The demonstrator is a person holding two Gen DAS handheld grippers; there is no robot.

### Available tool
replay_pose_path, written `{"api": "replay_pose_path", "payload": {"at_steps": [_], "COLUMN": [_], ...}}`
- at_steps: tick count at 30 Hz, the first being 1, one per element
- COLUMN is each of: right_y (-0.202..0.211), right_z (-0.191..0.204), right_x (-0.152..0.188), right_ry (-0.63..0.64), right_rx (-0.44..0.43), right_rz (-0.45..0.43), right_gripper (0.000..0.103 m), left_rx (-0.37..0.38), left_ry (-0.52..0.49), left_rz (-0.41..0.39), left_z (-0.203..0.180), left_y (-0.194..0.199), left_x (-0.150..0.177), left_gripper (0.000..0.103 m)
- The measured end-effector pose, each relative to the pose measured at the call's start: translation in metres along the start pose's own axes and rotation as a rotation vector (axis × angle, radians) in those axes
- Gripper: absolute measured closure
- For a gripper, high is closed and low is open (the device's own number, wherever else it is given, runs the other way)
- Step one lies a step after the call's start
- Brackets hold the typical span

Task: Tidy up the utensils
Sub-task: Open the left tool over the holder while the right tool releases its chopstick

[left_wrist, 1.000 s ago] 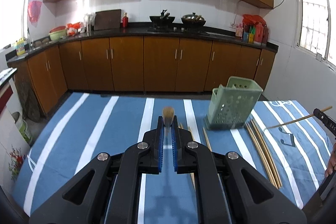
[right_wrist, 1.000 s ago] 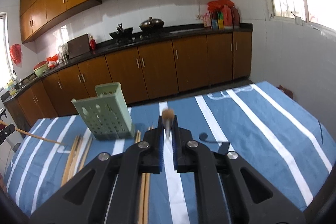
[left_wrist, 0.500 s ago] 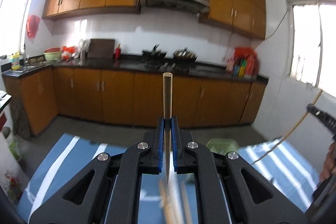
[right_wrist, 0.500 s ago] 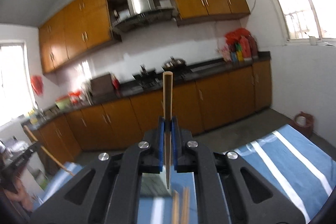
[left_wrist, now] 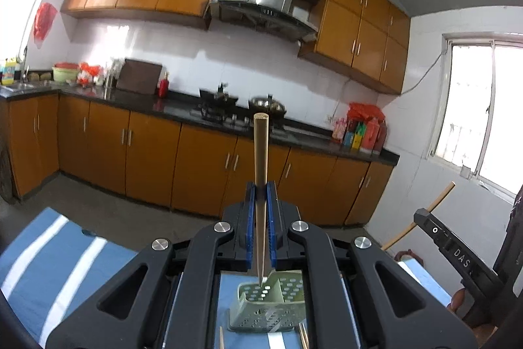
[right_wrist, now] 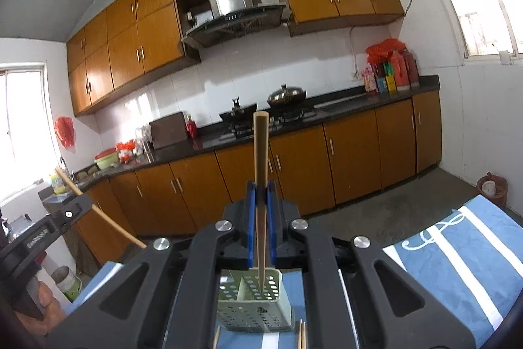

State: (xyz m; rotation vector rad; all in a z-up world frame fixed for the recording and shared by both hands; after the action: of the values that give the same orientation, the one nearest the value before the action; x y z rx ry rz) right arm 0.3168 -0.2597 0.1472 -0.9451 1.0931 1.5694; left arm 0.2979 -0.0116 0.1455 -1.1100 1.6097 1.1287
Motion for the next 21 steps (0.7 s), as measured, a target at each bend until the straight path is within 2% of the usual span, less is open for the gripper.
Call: {"api": "replay_pose_path", "payload": {"at_steps": [6, 9, 11, 17, 19, 21], "right_y": [-0.020, -0.022, -0.022, -0.001, 0.009, 0.022], "right_z": [-0.004, -0.006, -0.005, -0.004, -0.007, -0.012], "right_x": [0.024, 0.032, 0.033, 0.030, 0.029, 0.029], "right_ry": [0.002, -0.013, -0.014, -0.007, -0.007, -0.011], "right_rx": [0.002, -0.002, -0.004, 0.001, 0.005, 0.018], "right_rz": [0.073, 0.084, 0.086, 0.059, 0.050, 0.045], "right_gripper": [0.095, 0.090, 0.080, 0.073, 0.072, 0.071], "left_rx": [0.004, 0.005, 0.000, 0.000, -0.004, -0.011], "left_ry": [-0.005, 0.000, -0.001, -0.002, 0.000, 0.001], "left_rz": [0.096, 0.128, 0.131, 0.116, 0.103, 0.091], "left_z": [0.000, 0.004, 0.006, 0.009, 0.008, 0.010], "left_y": [-0.022, -0.022, -0.020, -0.008, -0.001, 0.006], "left_x": [0.027, 0.034, 0.035, 0.028, 0.024, 0.022], "left_gripper": [0.096, 0.096, 0.096, 0.094, 0.091, 0.081]}}
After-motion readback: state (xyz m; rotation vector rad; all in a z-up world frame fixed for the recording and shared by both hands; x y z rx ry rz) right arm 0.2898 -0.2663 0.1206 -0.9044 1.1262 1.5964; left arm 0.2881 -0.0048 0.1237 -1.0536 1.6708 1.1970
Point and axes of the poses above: each gripper's, at about its wrist camera, not at the fingertips, and y roughly against the way its jaws point, z to its left, x to its underside, the point moved 5 cm from there along -y, roughly the way its jaws point, and after that the axes turned 2 degrees about -y, right-handed, at the moved point
